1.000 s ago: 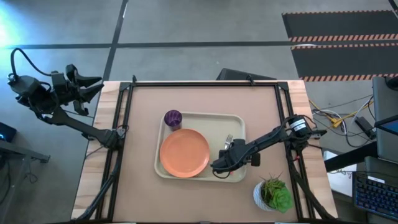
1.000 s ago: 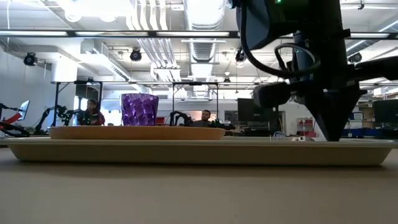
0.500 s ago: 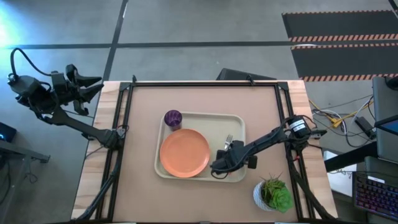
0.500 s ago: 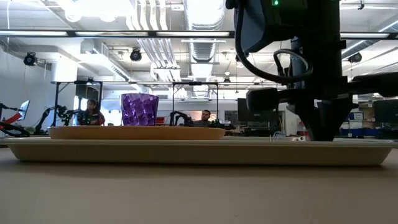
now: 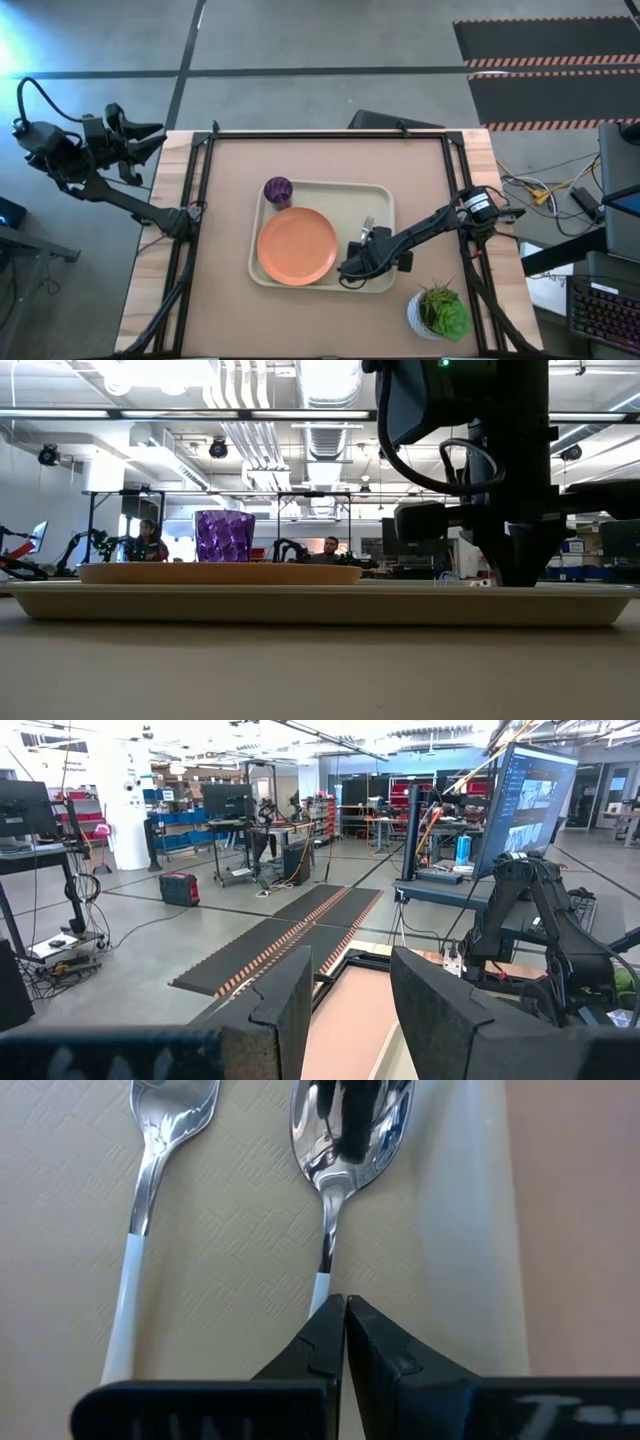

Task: Pick and place plate/cup/fork/spoon on tray
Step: Adjust the orange spoon

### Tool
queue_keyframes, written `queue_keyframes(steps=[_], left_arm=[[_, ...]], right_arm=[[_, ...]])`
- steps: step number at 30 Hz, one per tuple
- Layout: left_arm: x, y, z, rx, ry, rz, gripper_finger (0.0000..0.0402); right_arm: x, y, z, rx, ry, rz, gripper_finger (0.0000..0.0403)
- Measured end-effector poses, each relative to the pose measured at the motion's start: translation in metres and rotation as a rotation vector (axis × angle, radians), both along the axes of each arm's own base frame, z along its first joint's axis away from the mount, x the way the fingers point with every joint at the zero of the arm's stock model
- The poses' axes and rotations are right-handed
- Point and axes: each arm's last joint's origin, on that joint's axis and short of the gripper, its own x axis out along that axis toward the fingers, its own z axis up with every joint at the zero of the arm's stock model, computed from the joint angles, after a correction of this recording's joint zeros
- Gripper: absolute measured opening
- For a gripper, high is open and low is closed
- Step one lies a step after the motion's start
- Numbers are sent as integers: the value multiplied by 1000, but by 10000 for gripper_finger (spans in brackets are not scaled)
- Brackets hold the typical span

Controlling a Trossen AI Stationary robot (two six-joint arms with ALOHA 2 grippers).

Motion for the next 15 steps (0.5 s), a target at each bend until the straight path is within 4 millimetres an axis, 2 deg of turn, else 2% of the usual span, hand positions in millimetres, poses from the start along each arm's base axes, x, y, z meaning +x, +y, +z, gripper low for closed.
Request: queue_keyframes(steps=[15], left_arm=[[0,0,0,0,1,19,120]], right_arm=[[5,-2,2,-68,-53,17,8]])
